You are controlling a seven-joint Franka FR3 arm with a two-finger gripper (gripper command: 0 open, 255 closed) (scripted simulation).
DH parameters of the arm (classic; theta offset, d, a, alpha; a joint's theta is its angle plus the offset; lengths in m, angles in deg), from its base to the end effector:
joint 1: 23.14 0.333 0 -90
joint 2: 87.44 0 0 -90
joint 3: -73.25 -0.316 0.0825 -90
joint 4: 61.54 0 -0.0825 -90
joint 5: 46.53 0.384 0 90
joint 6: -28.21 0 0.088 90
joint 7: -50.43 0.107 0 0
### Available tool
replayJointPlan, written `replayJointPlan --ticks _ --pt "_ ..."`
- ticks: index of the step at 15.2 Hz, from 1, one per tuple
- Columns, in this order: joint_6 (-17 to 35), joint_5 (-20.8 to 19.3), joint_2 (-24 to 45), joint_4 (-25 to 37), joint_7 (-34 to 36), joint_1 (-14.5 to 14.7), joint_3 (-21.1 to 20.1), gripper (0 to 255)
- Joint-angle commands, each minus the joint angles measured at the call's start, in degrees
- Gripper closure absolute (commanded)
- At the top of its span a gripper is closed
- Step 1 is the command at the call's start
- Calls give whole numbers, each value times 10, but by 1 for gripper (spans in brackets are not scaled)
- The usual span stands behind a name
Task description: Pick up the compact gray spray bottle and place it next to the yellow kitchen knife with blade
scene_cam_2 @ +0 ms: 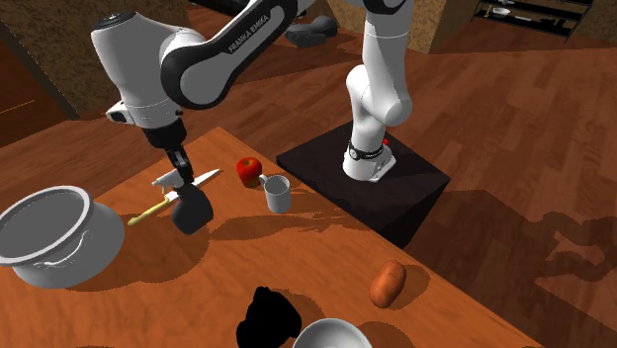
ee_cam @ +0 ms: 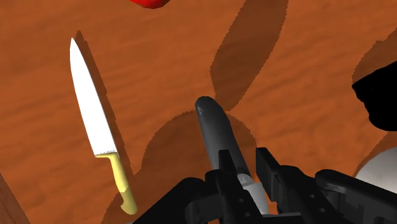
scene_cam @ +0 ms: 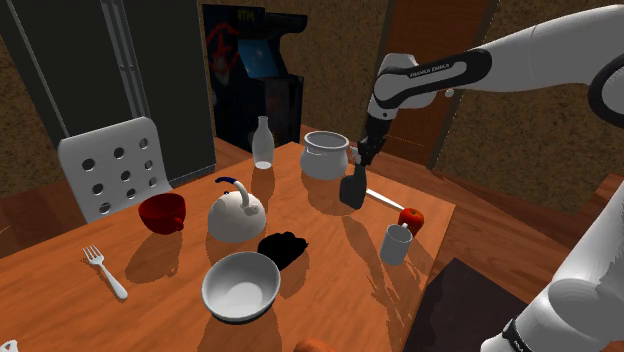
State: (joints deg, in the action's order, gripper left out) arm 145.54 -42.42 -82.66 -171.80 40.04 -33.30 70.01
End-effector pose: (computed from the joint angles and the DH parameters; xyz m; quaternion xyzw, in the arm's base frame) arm 0.5798 -0.0671 0.4501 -0.9991 -0.0143 -0.0250 0.0311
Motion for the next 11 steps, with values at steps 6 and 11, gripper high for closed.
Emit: replayJointPlan --ticks 6,11 --pt "29 0 8 -21 -1 1 -1 255" --pt "29 0 8 -21 -1 1 -1 255"
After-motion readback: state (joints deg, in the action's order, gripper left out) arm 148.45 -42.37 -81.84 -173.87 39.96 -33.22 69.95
